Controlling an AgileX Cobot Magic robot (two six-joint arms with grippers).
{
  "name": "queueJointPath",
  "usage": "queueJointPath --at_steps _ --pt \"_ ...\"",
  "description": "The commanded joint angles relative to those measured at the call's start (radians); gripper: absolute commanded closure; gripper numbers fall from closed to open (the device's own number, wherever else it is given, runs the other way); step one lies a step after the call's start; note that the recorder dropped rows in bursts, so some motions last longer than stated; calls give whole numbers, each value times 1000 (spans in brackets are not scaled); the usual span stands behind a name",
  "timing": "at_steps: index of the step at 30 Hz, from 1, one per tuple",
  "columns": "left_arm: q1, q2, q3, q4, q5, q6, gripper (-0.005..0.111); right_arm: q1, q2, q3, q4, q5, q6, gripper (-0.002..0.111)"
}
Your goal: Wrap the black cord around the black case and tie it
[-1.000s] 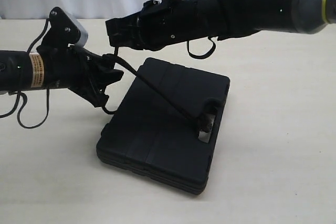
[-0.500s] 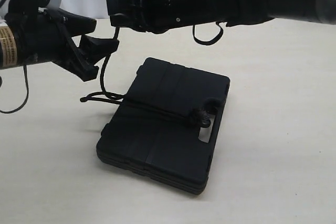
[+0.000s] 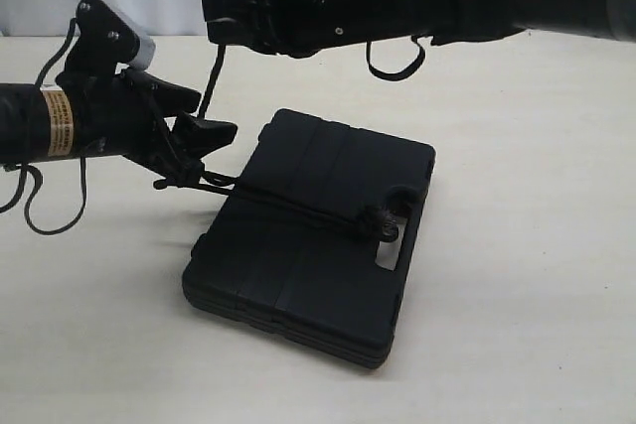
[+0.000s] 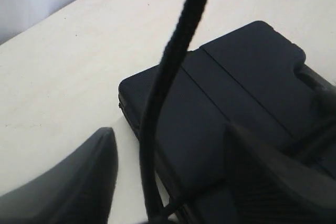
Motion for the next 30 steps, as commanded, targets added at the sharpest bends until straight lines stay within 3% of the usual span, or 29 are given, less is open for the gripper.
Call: queueJointPath --at_steps 1,4,8,13,15,16,19,23,26,30 --pt "0 2 0 -94 -12 42 83 -1 -8 -7 -2 0 0 104" --pt "0 2 0 -117 -34 42 104 -1 -8 -7 -2 17 0 104" --pt "0 2 0 -117 -34 63 107 -1 -10 -7 -2 21 51 101" --pt "0 2 0 -117 -32 71 107 -1 -44 -7 -17 1 76 76" --pt "5 0 0 -117 -28 71 107 -3 -79 -7 -86 -8 85 58" --pt "11 -2 0 -119 -35 57 107 -21 -114 -7 -196 -21 162 50" --pt "11 -34 0 -215 28 63 107 -112 -183 -7 -606 37 545 49" --pt "41 -84 0 -247 88 35 107 -203 -206 35 -1348 413 1055 53" --pt "41 -84 0 -247 149 35 107 -198 -180 186 -1371 382 1106 53" --pt "41 -84 0 -244 243 -4 107 -198 -105 374 -1185 99 1107 53"
